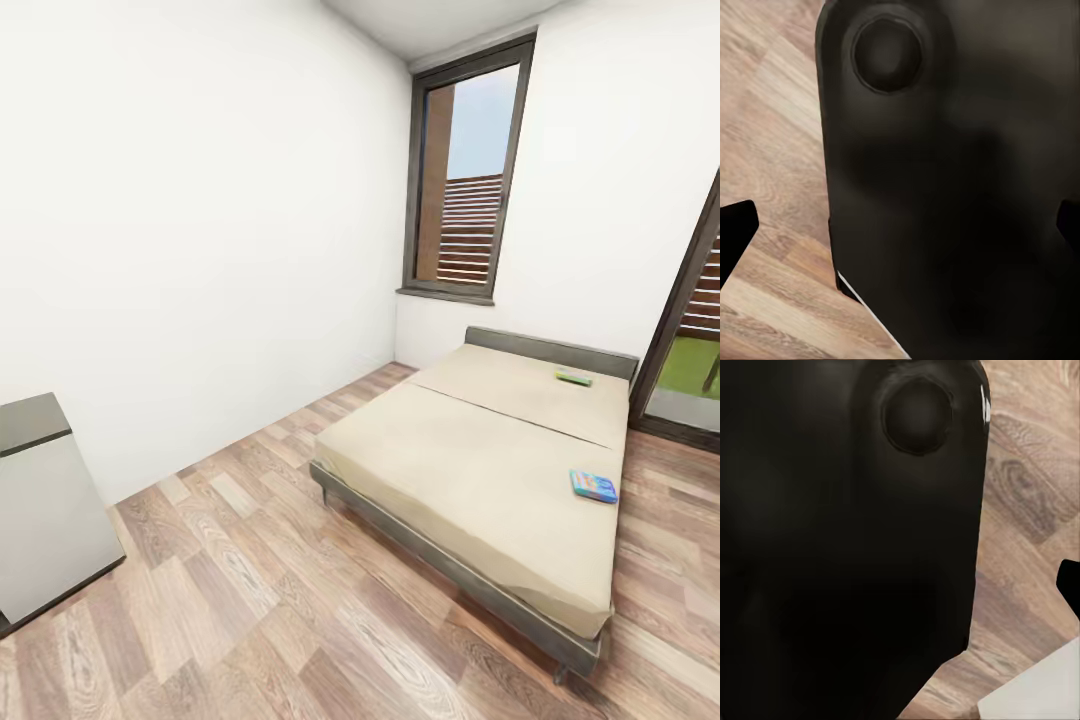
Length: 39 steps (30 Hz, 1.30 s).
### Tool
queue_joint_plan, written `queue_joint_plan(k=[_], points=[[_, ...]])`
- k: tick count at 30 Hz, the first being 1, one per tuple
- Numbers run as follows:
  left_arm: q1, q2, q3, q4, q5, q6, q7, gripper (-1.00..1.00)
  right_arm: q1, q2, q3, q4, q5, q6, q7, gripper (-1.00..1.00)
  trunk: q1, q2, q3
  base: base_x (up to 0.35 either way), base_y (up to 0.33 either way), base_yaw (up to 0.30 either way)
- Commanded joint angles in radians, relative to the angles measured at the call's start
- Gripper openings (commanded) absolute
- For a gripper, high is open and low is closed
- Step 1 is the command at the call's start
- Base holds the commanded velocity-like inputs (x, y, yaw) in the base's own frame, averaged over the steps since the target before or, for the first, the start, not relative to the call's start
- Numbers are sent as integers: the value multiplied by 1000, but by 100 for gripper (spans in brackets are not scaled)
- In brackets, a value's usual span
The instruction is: Put all the toys in the child's room - the three board games (two on the bed and one on the table), the two jigsaw puzzles on the table, and the tennis ball on the table - inside the toy box on the table in the child's room.
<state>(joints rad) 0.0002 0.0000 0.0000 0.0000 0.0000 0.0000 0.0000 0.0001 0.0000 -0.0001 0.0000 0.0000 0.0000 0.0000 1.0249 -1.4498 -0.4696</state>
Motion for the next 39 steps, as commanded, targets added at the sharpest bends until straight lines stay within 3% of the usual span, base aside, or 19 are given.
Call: queue_joint_plan(k=[1, 10, 19, 26, 39], points=[[6, -6, -6, 6, -6, -6, 6, 100, 6, 6, -6, 6, 6, -6, 3, 100, 0, 0, 0, -4, 0, 0], [58, -55, -9, 35, -15, -56, 24, 100, 57, 46, -7, 30, 49, -27, 4, 100, 0, 0, 0, -2, 0, 0], [109, -50, -12, -15, -14, -68, 18, 100, 108, 95, -12, -20, 43, -25, 4, 100, 0, 0, 0, 0, 0, 0], [148, -48, -13, -40, -14, -68, 15, 100, 131, 100, -13, -51, 43, -25, 3, 100, -27, 49, 21, 0, 0, 0], [143, -45, -12, -46, -14, -66, 17, 100, 130, 100, -18, -61, 33, -28, 2, 100, -77, 140, 62, 0, 0, 0]])
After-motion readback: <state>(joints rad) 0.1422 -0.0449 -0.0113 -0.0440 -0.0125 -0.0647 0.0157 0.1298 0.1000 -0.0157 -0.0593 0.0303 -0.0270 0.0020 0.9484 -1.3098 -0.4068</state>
